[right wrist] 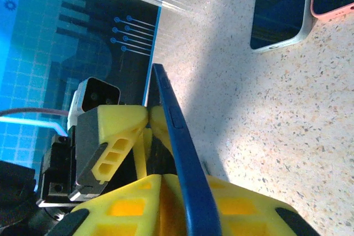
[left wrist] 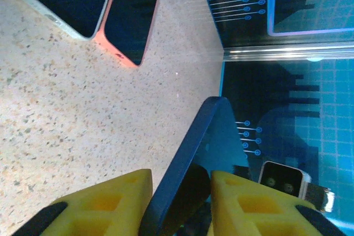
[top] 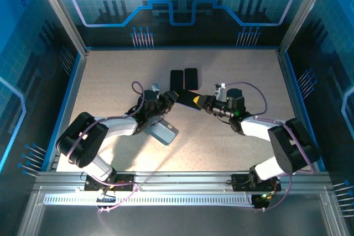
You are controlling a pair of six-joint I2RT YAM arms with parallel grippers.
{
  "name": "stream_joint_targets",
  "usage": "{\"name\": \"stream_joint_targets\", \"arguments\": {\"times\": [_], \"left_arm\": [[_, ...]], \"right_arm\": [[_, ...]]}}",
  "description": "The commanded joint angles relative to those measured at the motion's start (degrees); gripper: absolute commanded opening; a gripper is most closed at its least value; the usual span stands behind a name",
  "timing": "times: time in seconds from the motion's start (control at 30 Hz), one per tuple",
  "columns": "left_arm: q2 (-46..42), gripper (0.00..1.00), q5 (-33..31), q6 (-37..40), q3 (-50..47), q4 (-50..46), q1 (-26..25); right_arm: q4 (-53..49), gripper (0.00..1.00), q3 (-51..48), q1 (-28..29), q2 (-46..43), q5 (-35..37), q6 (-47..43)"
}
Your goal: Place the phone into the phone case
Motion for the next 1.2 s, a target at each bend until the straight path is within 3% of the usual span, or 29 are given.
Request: {"name": "stream_joint_targets", "arguments": {"times": [0.0, 0.17, 0.5, 0.7, 0.97, 1.17], "left_arm": [[-2.31, 0.37, -0.29, 3.09, 0.72, -2.78, -0.02], [-3.05, 0.43, -0.47, 4.08, 0.75, -4.92, 0.38], [-6.41, 0.45, -0.71, 6.47, 0.1, -10.88, 1.29], [-12.15, 0.42, -0.78, 11.79, 0.43, -26.46, 1.39], [-14.93, 0.27, 4.43, 19.02, 1.66, -46.74, 0.46], [-8.34, 0.13, 9.04, 19.49, 2.28, -48.83, -4.1]], "right_arm": [[-6.65, 0.0, 1.97, 0.01, -2.91, 1.29, -6.06], [-9.17, 0.0, 2.07, 0.03, -4.38, 0.74, -6.8], [-10.21, 0.0, 1.8, -0.06, -4.54, 0.13, -6.82], [-13.42, 0.0, 2.06, -1.3, -5.93, -0.39, -8.01], [-18.44, 0.0, 1.82, -5.49, -8.73, -3.52, -9.15], [-22.73, 0.0, 2.14, -8.07, -11.02, -5.65, -10.57]]}}
